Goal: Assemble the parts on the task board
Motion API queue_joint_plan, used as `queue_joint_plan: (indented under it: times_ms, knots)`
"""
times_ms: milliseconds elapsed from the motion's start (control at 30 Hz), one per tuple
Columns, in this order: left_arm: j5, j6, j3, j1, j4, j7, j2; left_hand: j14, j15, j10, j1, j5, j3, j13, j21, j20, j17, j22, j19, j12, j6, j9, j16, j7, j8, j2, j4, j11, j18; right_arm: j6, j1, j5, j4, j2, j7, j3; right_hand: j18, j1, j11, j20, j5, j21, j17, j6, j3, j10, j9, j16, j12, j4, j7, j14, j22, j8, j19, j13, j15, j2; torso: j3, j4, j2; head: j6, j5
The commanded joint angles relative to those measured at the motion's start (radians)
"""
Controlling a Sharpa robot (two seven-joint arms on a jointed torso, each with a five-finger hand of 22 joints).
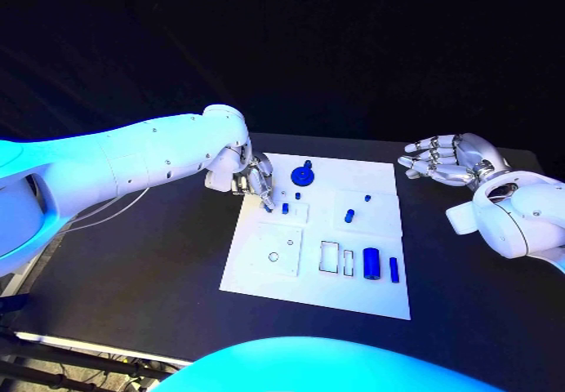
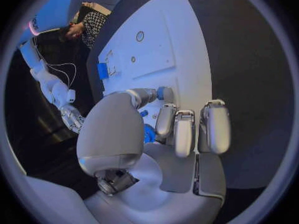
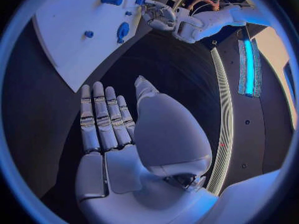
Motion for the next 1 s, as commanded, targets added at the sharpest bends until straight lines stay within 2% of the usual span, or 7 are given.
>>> queue_joint_plan:
  times_ms: [33, 1000]
  knots:
    - [-0.011, -0.01, -0.001, -0.002, 0.004, -0.001, 0.003, 0.104, -0.006, 0.006, -0.002, 0.006, 0.23, 0.001, 0.005, 0.0, 0.263, 0.001, 0.005, 0.004, 0.002, 0.002, 0.007, -0.008, 0.0, 0.005, -0.236, 0.002, 0.008, 0.014, -0.001, -0.005, 0.002, -0.001, 0.007, 0.0, 0.013, -0.002, -0.001, 0.001, -0.003, 0.0, -0.001, -0.005, -0.003, -0.006, -0.002, -0.005, 0.004, -0.003, 0.084, 0.005, -0.001, 0.004, -0.007, -0.002, 0.0, 0.008, -0.0001, 0.0001, 0.0, 0.0, 0.0]
    - [0.017, -0.047, -0.003, -0.006, 0.009, -0.043, 0.015, 0.104, -0.005, 0.016, -0.025, 0.019, 0.225, 0.012, 0.007, 0.0, 0.263, 0.005, 0.007, 0.009, 0.009, 0.004, 0.007, -0.007, -0.005, 0.004, -0.232, 0.004, 0.007, 0.014, -0.001, -0.005, 0.007, -0.005, 0.006, 0.0, 0.013, -0.002, -0.001, 0.001, -0.003, 0.0, -0.001, -0.005, -0.003, -0.006, -0.002, -0.005, 0.004, -0.003, 0.084, 0.005, -0.001, 0.004, -0.007, -0.002, 0.0, 0.008, 0.0001, 0.0002, 0.0, -0.003, -0.003]
